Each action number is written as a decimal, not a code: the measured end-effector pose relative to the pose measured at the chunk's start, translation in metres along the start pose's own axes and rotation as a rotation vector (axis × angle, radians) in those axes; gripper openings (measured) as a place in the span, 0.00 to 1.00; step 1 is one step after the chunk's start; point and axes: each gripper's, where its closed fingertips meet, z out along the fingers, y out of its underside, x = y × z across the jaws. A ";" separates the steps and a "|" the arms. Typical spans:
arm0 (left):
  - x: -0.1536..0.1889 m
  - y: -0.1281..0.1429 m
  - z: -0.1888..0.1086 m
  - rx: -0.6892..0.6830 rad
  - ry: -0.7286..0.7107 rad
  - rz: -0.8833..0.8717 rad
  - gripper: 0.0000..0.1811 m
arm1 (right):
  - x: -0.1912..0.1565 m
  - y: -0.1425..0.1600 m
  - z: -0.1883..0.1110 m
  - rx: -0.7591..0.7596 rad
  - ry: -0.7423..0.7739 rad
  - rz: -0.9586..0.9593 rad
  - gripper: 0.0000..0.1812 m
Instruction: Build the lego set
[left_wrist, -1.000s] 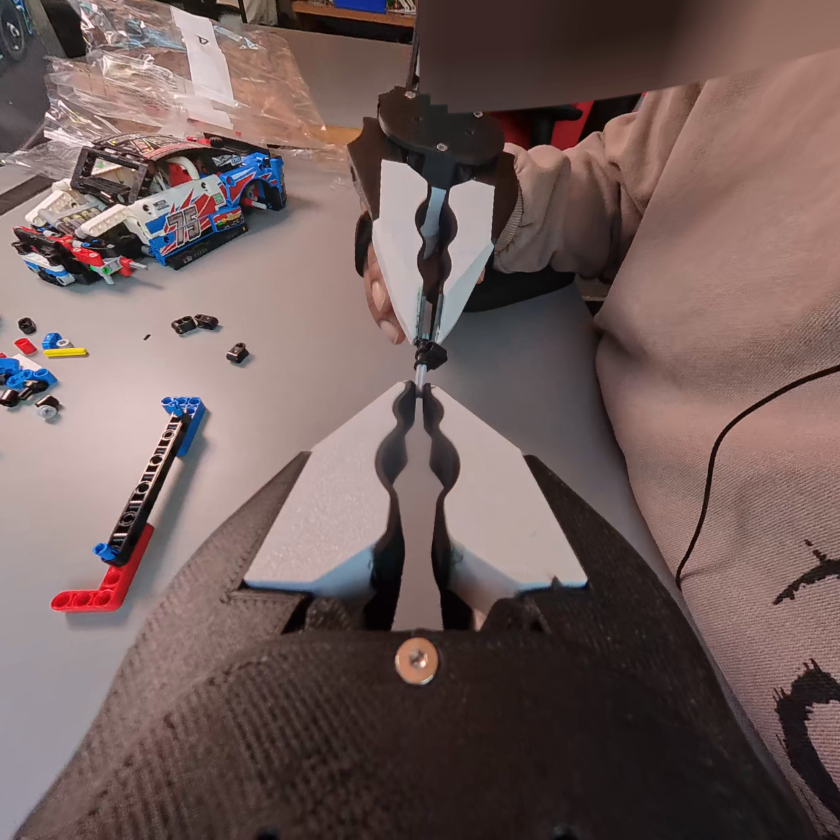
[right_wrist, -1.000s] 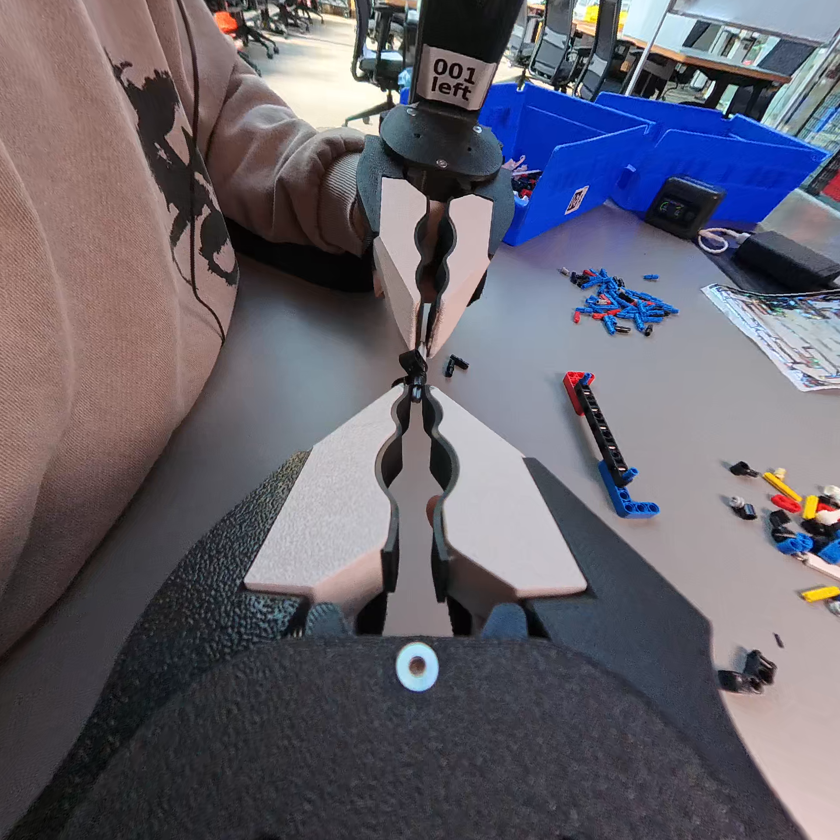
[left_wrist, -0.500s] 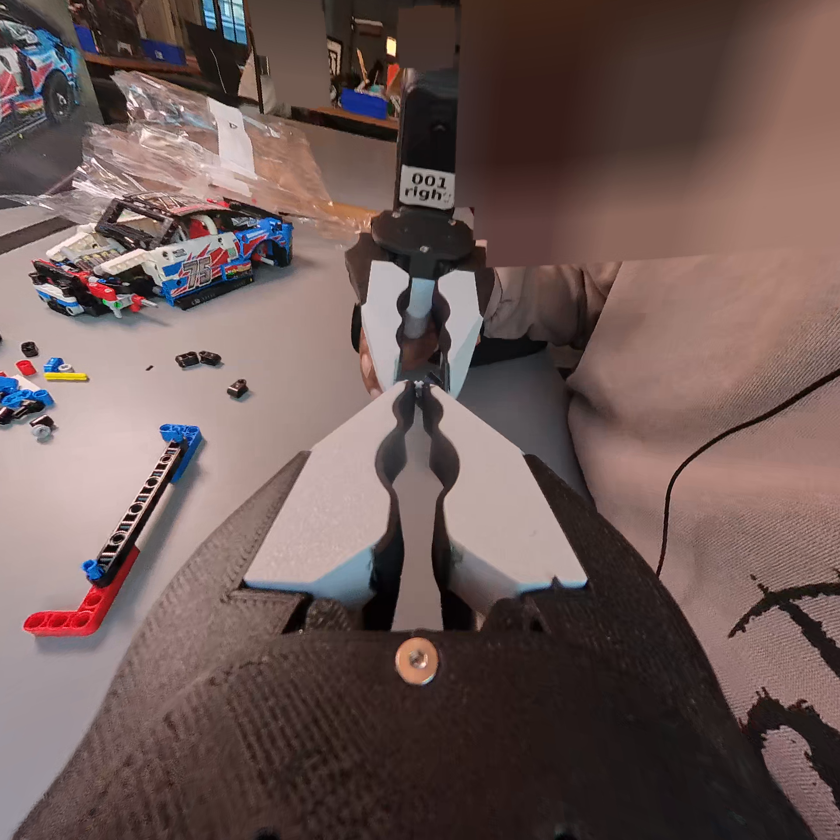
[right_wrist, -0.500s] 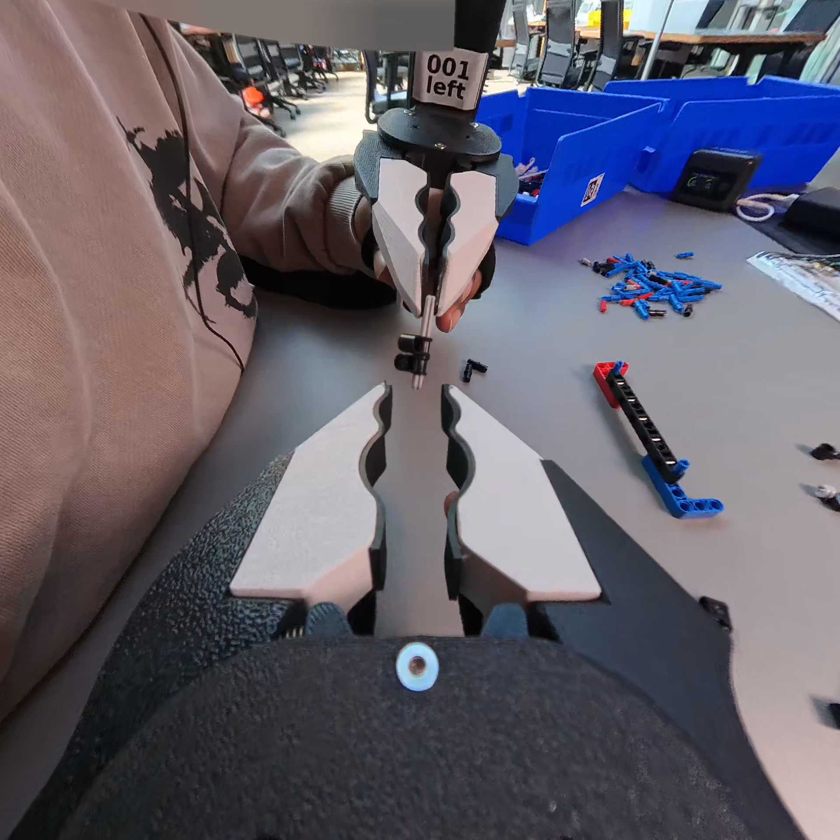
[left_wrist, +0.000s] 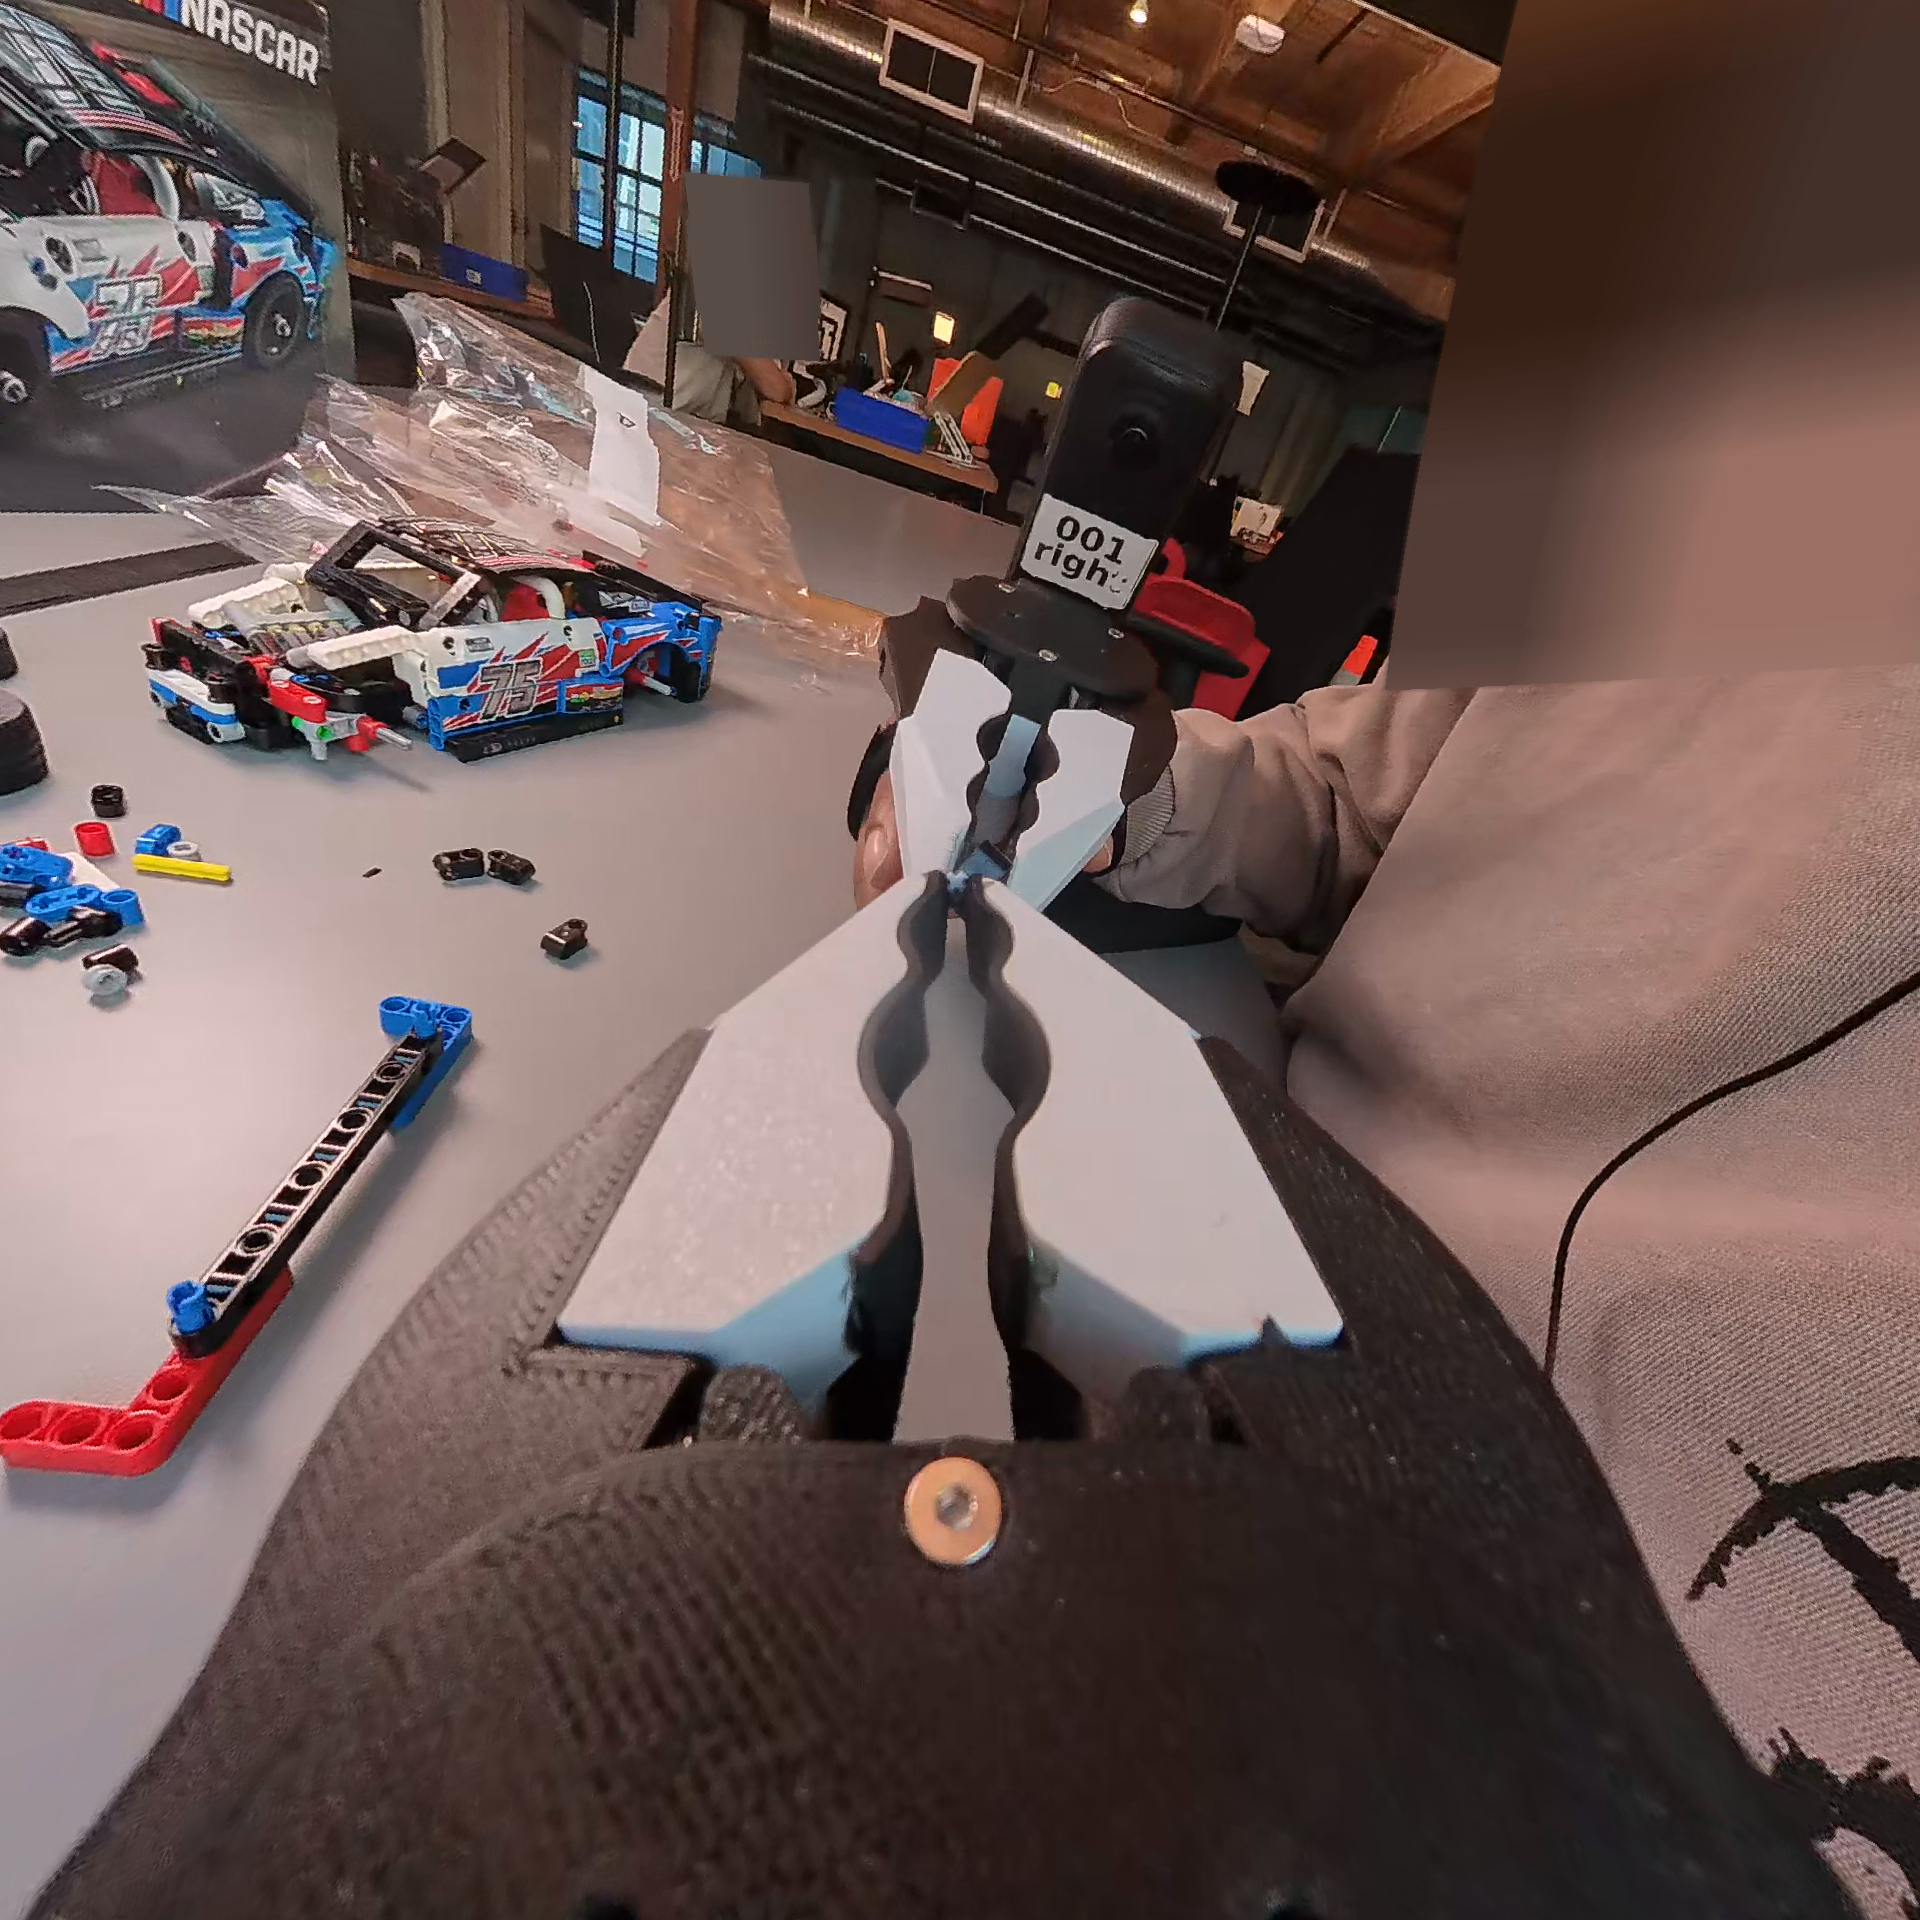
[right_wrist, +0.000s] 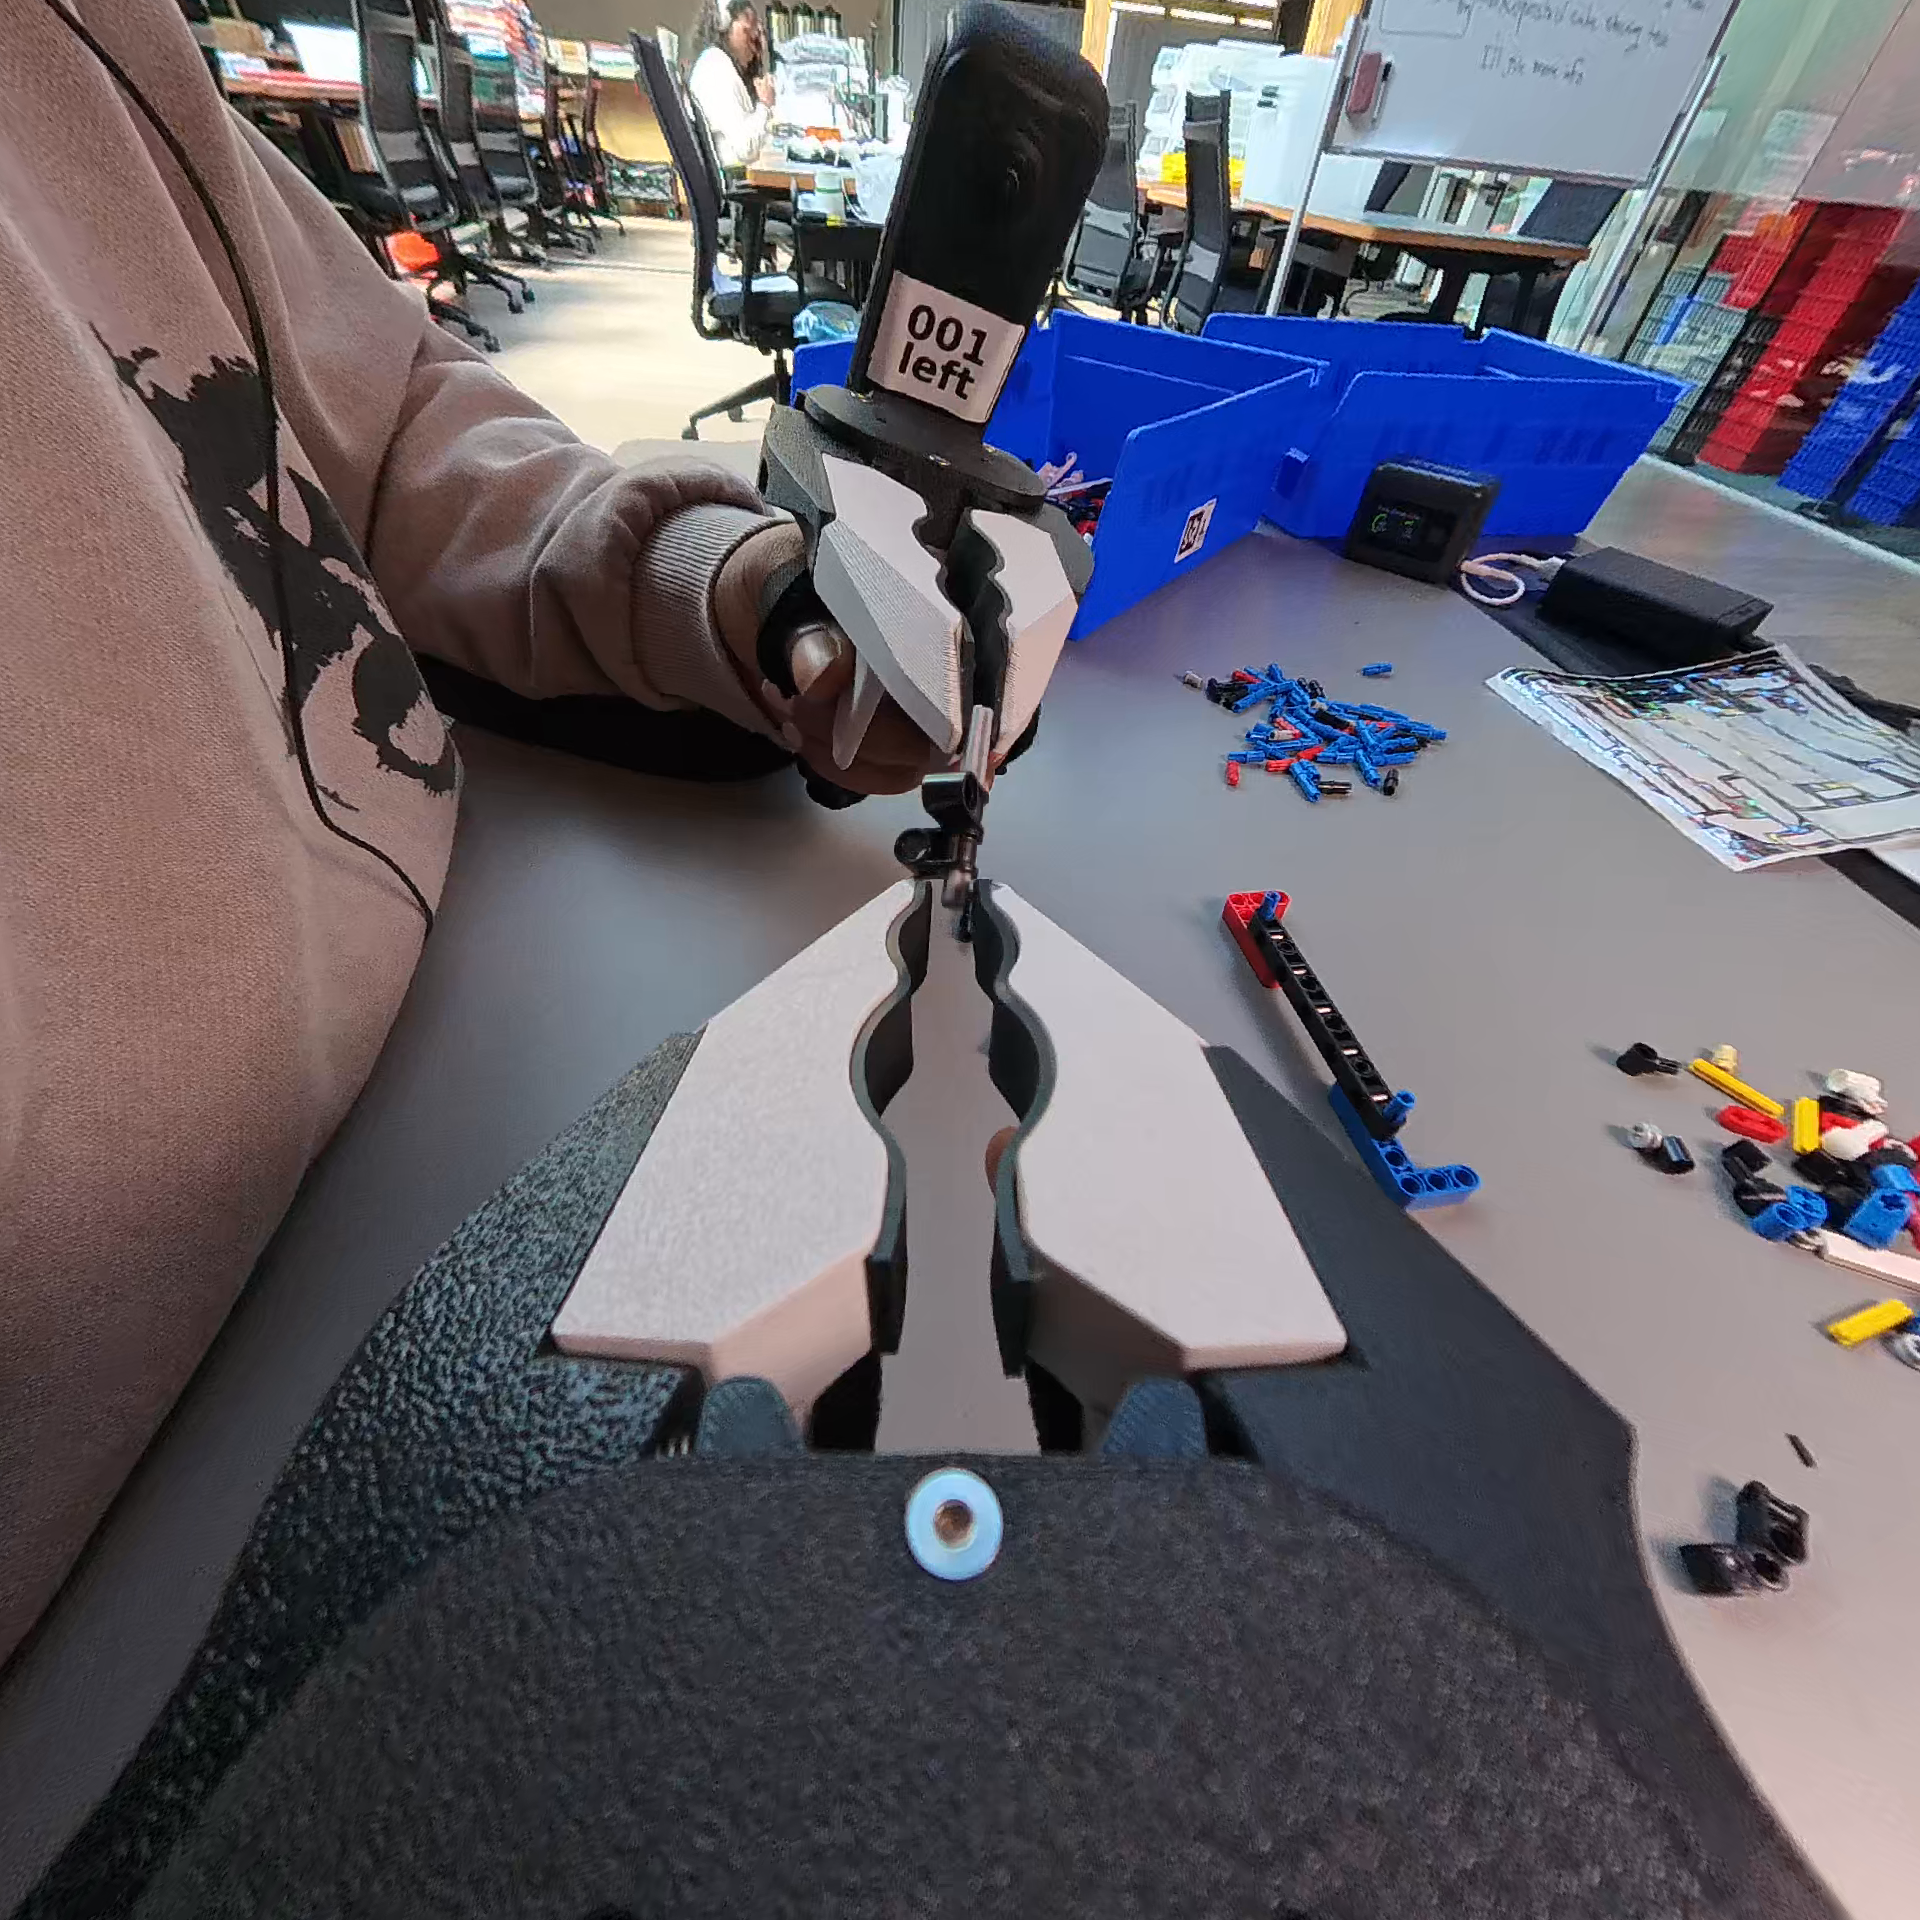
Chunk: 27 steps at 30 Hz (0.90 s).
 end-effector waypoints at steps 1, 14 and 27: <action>0.000 0.000 0.000 -0.001 -0.003 0.003 0.01 | 0.000 0.000 0.000 -0.005 0.005 -0.007 0.03; -0.005 0.047 0.011 -0.358 -0.100 0.357 0.21 | -0.002 0.033 0.011 -0.260 0.025 -0.078 0.01; 0.010 0.054 0.011 -0.416 -0.018 0.441 0.07 | -0.019 0.033 0.013 -0.233 -0.088 -0.028 0.01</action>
